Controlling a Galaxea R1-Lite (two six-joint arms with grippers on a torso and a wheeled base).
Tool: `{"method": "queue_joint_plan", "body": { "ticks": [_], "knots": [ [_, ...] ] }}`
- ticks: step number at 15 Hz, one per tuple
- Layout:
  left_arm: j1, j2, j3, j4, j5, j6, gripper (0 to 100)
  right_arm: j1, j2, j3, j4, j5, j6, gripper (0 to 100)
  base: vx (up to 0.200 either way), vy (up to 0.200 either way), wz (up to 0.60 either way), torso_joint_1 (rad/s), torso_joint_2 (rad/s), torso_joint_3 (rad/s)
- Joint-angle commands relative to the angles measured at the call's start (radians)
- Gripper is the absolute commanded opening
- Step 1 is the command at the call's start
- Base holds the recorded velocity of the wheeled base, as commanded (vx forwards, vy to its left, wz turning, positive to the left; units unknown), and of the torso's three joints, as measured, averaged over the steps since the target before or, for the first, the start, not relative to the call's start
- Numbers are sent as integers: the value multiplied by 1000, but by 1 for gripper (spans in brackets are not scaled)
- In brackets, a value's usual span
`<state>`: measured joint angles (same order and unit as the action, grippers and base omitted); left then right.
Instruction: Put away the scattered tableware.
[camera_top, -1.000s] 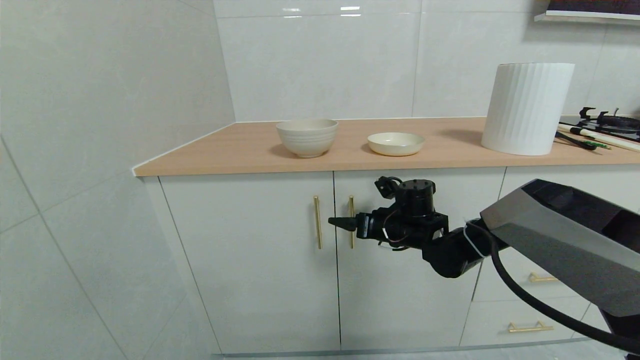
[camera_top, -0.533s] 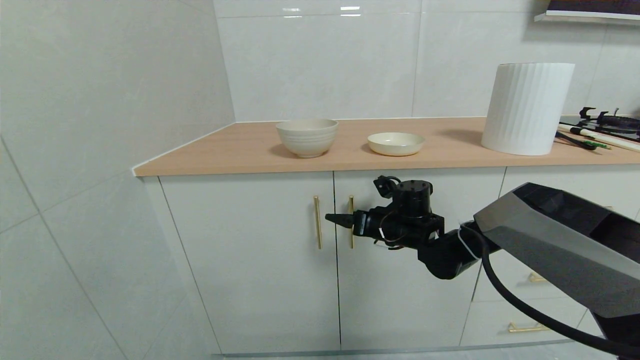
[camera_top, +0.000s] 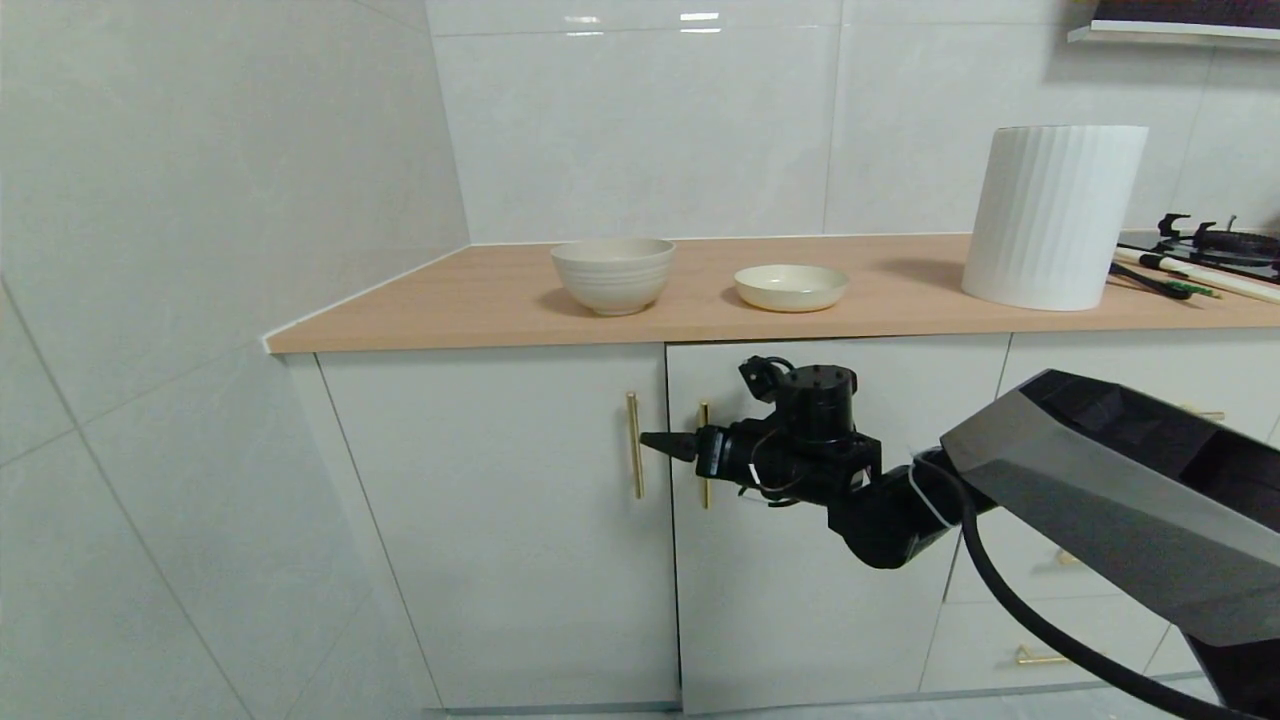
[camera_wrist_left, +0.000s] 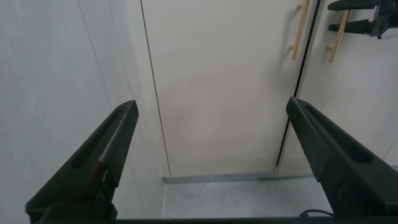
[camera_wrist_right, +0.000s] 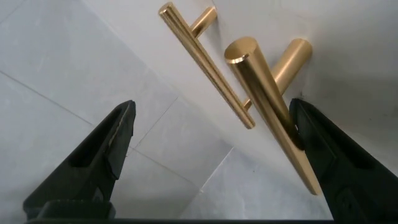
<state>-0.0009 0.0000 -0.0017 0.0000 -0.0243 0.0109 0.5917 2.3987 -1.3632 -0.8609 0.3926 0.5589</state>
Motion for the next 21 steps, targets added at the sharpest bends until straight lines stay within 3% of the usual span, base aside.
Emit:
{"method": "queue_joint_plan", "body": {
  "ticks": [1, 5, 7, 8, 9, 11, 12, 13, 14, 15, 17, 18, 19, 20, 21],
  "knots": [
    [1, 0, 0, 0, 0, 0, 100, 3, -18, 22, -1, 5, -1, 100, 0, 0, 0, 0, 0, 0],
    [-1, 0, 0, 0, 0, 1, 100, 10, -153, 196, -1, 49, -4, 100, 0, 0, 0, 0, 0, 0],
    [1, 0, 0, -2, 0, 1, 100, 7, -271, 349, -1, 158, -7, 100, 0, 0, 0, 0, 0, 0],
    [1, 0, 0, -2, 0, 1, 100, 7, -271, 349, -1, 158, -7, 100, 0, 0, 0, 0, 0, 0],
    [-1, 0, -24, -3, -25, 1, 100, 7, -362, 455, -1, 224, -11, 100, 0, 0, 0, 0, 0, 0],
    [-13, 54, -216, 83, -137, -52, 100, 8, -431, 532, -1, 259, -11, 100, 0, 0, 0, 0, 0, 0],
    [-34, 155, -363, 181, -215, -104, 100, 11, -461, 558, -1, 292, -11, 100, 0, 0, 0, 0, 0, 0],
    [-54, 298, -475, 239, -292, -126, 100, 16, -484, 582, -1, 312, -11, 100, 0, 0, 0, 0, 0, 0],
    [-59, 371, -518, 239, -322, -129, 100, 17, -494, 593, -3, 315, -11, 100, 0, 0, 0, 0, 0, 0],
    [-59, 574, -604, 230, -381, -124, 100, 26, -510, 616, -7, 313, -14, 100, 0, 0, 0, 0, 0, 0],
    [-67, 666, -640, 204, -416, -120, 100, 28, -520, 633, -20, 313, -21, 100, 0, 0, 0, 0, 0, 0],
    [-145, 931, -702, 71, -520, -157, 100, 30, -532, 691, -76, 313, -25, 100, 0, 0, 0, 0, 0, 0],
    [-169, 986, -704, 37, -525, -172, 100, 30, -530, 702, -90, 313, -25, 100, 0, 0, 0, 0, 0, 0],
    [-246, 1132, -698, -77, -526, -221, 100, 30, -520, 708, -104, 313, -25, 100, 0, 0, 0, 0, 0, 0],
    [-271, 1193, -693, -130, -525, -249, 100, 30, -515, 708, -104, 313, -25, 100, 0, 0, 0, 0, 0, 0]
  ]
}}
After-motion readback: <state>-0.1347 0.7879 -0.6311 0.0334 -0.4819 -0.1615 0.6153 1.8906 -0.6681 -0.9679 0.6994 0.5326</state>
